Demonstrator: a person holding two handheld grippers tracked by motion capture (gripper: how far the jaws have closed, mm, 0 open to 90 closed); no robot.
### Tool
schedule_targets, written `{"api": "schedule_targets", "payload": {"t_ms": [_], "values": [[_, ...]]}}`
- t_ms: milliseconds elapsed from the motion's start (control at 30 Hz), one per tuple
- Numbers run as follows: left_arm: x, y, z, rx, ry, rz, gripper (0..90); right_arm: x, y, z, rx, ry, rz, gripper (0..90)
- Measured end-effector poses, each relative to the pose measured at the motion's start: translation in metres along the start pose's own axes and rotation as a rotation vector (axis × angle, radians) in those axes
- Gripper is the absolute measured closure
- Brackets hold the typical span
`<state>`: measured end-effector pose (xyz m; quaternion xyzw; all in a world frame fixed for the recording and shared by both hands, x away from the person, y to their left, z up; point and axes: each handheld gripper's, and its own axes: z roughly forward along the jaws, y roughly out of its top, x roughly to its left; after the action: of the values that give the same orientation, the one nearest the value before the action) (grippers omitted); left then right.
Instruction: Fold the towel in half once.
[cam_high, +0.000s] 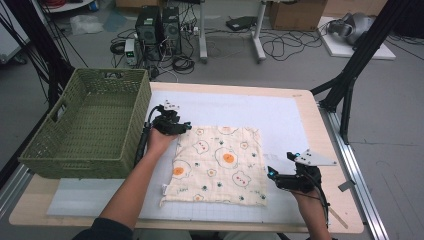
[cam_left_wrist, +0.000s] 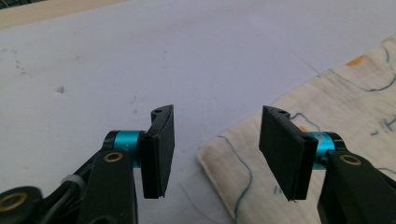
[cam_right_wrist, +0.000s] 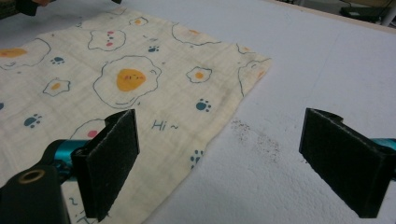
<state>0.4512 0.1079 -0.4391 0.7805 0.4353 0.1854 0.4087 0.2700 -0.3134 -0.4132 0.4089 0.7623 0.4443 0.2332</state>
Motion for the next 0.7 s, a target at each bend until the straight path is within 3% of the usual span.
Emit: {"api": "schedule_targets", "payload": {"t_ms": [167, 300, 367, 500, 600, 700], "values": [[-0.004, -0.004, 0.009, 0.046, 0.001, 0.051, 51.0, -0.001, 0.0, 0.001, -0.001, 0.001, -0.001, 11.3], [-0.006, -0.005, 0.009, 0.05, 0.008, 0.069, 52.6, -0.001, 0.0, 0.001, -0.002, 0.001, 0.0, 11.3], [-0.007, -0.005, 0.008, 0.052, -0.006, 0.075, 57.9, -0.001, 0.0, 0.001, 0.0, 0.001, 0.002, 11.3], [-0.005, -0.005, 0.007, 0.05, -0.034, 0.045, 69.4, -0.002, 0.002, 0.005, 0.006, 0.0, 0.01, 11.3], [0.0, -0.007, 0.005, 0.048, -0.066, 0.013, 83.4, -0.006, 0.006, 0.011, 0.02, 0.002, 0.034, 11.3], [0.001, -0.007, 0.003, 0.054, -0.063, 0.005, 84.9, -0.011, 0.012, 0.02, 0.04, 0.003, 0.045, 11.3]]}}
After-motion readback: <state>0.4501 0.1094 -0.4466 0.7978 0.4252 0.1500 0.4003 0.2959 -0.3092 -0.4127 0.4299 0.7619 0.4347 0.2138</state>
